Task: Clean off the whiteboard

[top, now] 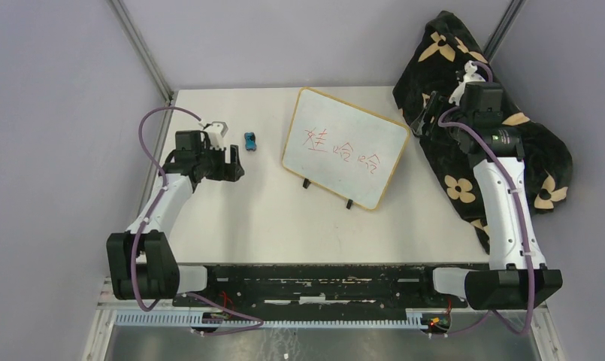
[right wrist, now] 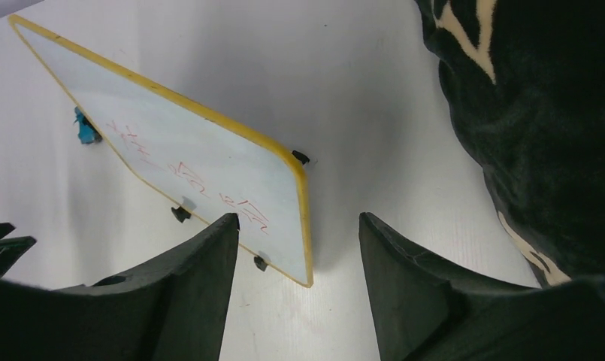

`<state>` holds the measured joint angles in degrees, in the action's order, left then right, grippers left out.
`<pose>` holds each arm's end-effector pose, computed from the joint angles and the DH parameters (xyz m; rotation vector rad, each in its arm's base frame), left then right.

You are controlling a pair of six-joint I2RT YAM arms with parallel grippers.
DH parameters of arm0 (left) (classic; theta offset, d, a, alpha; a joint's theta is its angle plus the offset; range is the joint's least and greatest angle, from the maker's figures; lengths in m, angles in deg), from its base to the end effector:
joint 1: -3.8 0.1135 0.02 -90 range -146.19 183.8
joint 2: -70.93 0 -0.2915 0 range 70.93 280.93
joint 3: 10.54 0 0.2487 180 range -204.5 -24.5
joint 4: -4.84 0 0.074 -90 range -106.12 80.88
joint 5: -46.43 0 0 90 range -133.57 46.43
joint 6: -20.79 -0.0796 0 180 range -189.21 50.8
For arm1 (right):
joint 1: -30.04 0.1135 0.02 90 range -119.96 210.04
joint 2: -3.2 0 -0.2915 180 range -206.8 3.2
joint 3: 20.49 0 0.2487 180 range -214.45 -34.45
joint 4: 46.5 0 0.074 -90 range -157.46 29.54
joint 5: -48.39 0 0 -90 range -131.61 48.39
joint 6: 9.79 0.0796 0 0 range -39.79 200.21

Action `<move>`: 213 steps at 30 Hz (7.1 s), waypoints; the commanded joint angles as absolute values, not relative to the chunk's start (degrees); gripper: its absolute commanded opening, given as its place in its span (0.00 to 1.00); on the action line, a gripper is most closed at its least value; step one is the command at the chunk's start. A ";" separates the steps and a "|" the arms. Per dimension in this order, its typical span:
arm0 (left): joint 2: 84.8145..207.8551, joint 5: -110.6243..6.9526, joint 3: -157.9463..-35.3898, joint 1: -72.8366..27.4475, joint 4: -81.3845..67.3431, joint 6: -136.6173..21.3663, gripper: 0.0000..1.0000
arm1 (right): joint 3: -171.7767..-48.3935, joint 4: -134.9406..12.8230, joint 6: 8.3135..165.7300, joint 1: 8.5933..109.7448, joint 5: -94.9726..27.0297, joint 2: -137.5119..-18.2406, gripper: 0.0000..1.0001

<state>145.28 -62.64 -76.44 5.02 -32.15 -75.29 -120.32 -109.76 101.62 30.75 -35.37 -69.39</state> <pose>0.2926 -0.0198 0.2513 0.2587 2.3182 -0.3294 0.2776 0.0121 0.4154 0.3374 2.1895 0.3348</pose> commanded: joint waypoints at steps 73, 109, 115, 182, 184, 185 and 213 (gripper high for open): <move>203.50 -36.75 -135.40 -5.54 -46.58 -61.02 0.33 | -109.71 -100.92 100.38 30.22 -29.15 -57.53 0.68; 147.31 -62.90 -80.95 -11.04 -12.27 -69.45 0.04 | -112.44 -95.35 98.09 29.65 -20.21 -69.35 0.69; 148.51 -63.69 -83.39 -12.64 -12.20 -67.90 0.05 | -114.86 -95.85 96.87 28.28 -19.30 -71.30 0.69; 168.15 -64.86 -103.50 -23.78 -14.49 -65.17 0.03 | -97.01 -71.19 103.95 19.84 12.49 -76.38 0.40; 169.38 -64.71 -104.67 -23.87 -14.40 -65.25 0.03 | -96.98 -71.19 103.86 19.84 12.48 -76.57 0.34; 169.94 -64.75 -105.15 -23.93 -14.46 -65.26 0.03 | -97.02 -71.25 103.87 19.85 12.37 -76.75 0.30; 174.31 -64.88 -108.18 -24.06 -14.18 -67.63 0.03 | -93.86 -73.81 97.22 19.85 10.11 -73.88 0.00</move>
<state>174.61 -63.21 -105.25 -23.70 -16.30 -66.16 -95.95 -74.40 99.78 20.09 11.95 -76.78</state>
